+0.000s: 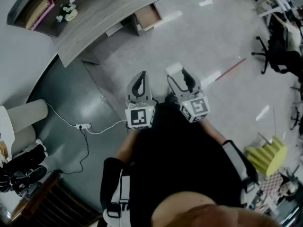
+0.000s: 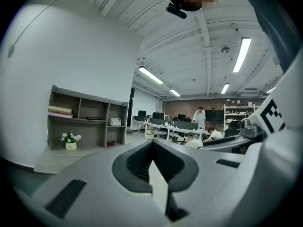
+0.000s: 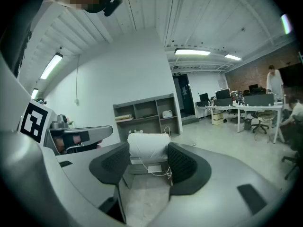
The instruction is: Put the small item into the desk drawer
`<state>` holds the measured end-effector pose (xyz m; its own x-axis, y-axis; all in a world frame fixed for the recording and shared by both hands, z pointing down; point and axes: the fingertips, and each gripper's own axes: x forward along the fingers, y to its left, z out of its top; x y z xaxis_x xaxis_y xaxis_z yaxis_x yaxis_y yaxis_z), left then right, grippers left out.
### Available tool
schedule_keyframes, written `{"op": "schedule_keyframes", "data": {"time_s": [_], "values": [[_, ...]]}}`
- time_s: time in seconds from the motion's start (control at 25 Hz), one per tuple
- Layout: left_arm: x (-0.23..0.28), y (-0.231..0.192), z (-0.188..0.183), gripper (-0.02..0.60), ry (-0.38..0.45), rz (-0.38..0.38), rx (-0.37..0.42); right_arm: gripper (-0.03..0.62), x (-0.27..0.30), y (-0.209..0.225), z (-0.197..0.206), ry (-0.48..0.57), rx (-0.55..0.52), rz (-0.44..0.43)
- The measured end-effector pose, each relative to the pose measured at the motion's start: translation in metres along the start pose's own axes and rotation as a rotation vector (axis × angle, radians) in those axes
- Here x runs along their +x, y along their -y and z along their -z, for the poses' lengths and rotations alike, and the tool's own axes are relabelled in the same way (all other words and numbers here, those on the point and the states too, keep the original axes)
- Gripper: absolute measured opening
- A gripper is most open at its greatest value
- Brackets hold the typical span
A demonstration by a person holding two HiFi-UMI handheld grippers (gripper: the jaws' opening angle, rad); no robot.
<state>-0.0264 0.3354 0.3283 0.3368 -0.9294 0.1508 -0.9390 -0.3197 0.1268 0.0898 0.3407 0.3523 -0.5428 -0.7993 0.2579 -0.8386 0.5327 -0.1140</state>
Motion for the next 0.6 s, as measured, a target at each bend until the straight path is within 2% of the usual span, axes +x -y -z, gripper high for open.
{"op": "schedule_keyframes", "data": {"time_s": [0.6], "values": [[-0.005,-0.013,-0.002,-0.008,0.014,0.014,-0.003,0.252,0.008,-0.015,0.002,-0.004,0.027,0.002]]}}
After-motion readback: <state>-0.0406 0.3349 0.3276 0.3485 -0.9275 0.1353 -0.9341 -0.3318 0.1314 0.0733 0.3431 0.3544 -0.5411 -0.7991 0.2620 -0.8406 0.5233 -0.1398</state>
